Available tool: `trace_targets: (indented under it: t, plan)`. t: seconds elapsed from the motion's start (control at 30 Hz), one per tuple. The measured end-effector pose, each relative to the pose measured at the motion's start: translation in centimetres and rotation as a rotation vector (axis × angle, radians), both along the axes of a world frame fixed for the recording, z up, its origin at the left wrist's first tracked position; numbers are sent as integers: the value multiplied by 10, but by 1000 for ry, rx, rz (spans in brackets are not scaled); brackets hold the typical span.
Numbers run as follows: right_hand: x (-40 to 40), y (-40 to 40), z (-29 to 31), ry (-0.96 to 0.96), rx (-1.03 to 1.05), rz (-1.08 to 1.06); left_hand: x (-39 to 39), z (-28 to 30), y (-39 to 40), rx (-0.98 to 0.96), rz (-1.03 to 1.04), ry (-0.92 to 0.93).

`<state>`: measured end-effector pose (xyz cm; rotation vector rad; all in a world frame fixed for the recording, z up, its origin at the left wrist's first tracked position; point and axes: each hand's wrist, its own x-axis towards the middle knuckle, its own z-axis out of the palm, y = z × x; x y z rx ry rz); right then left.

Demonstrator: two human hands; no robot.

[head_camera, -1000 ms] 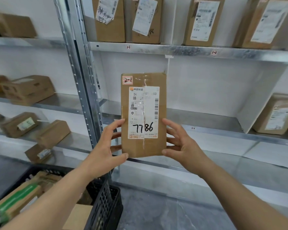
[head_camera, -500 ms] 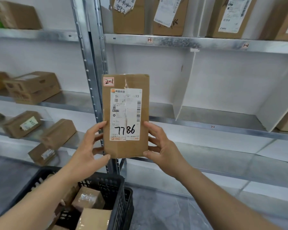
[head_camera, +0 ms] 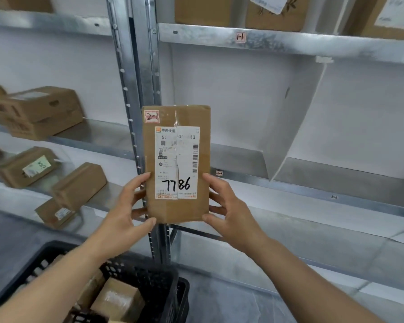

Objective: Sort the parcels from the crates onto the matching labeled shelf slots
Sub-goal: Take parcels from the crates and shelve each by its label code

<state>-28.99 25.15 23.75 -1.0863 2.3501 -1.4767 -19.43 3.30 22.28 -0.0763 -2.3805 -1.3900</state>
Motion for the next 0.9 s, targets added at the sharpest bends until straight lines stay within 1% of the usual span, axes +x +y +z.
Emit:
trace_targets:
  t: [0.1, 0.3, 0.6, 0.73, 0.8, 0.83, 0.9]
  plan:
    - [-38, -4, -7, 51, 12, -35, -44, -7, -5, 3, -27, -5]
    - [-106, -14, -22, 142, 45, -113, -126, -23, -16, -69, -66, 14]
    - [-200, -54, -66, 349, -22, -204, -235, -58, -53, -99, -46, 39]
    - [-227, -70, -94, 445, 1, -245, -265, -79, -64, -179, -28, 64]
    - [-239, -77, -106, 489, 11, -297, -279, -87, -67, -247, -28, 113]
    - [-243, -80, -110, 505, 21, -325, -285, -89, -69, -249, -38, 134]
    - [-249, -86, -115, 488, 33, -376, -294, -88, -69, -146, -42, 107]
